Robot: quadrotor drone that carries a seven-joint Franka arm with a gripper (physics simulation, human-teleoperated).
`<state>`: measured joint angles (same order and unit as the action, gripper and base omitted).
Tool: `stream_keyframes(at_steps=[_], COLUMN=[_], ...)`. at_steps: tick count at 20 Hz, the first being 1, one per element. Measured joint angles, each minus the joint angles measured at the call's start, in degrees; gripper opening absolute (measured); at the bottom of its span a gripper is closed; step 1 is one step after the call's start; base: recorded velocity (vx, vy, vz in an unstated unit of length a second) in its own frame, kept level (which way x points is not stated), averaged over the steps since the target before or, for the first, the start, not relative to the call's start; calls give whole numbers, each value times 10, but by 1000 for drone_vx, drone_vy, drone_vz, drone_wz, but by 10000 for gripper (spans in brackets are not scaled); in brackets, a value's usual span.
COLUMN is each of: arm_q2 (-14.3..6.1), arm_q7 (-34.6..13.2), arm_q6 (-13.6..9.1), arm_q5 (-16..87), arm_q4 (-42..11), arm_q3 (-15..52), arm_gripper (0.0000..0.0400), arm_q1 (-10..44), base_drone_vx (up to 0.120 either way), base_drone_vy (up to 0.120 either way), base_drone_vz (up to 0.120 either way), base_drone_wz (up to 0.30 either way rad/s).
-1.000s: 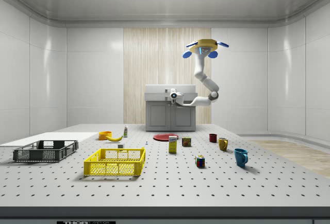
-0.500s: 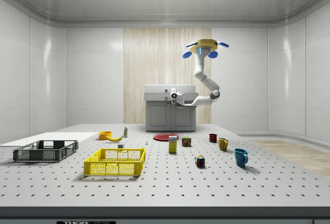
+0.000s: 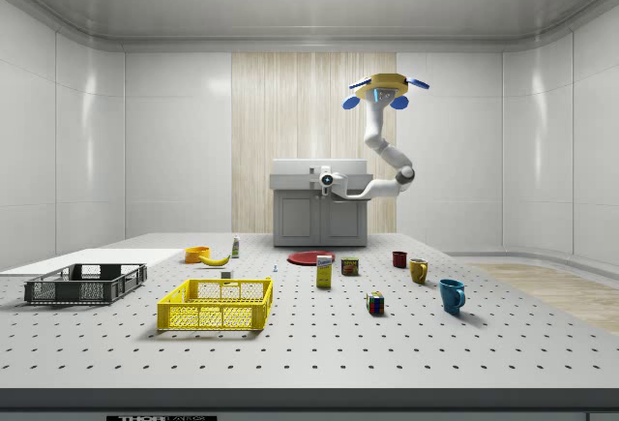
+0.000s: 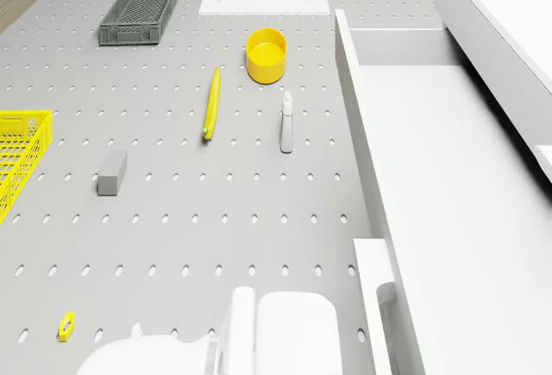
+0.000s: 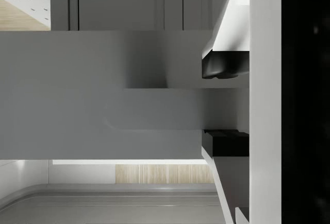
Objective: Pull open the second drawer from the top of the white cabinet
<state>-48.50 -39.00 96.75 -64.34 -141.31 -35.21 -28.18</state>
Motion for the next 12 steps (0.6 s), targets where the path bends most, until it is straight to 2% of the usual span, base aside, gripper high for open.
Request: stream_keyframes(at_steps=[2, 7, 10, 12], arm_q2=[-2, -7, -10, -13], arm_q7=[5, 12, 13, 12], arm_q6=[-3, -3, -1, 2], arm_q5=[7, 19, 24, 27], arm_q4=[2, 5, 6, 6], arm_q3=[-12, -30, -37, -40], arm_gripper=[239, 283, 292, 295], arm_q1=[-5, -16, -23, -27], base_drone_vx=[0, 0, 0, 0], base_drone_vy=[0, 112, 0, -60], base_drone_vz=[0, 0, 0, 0], base_drone_wz=[0, 0, 0, 0])
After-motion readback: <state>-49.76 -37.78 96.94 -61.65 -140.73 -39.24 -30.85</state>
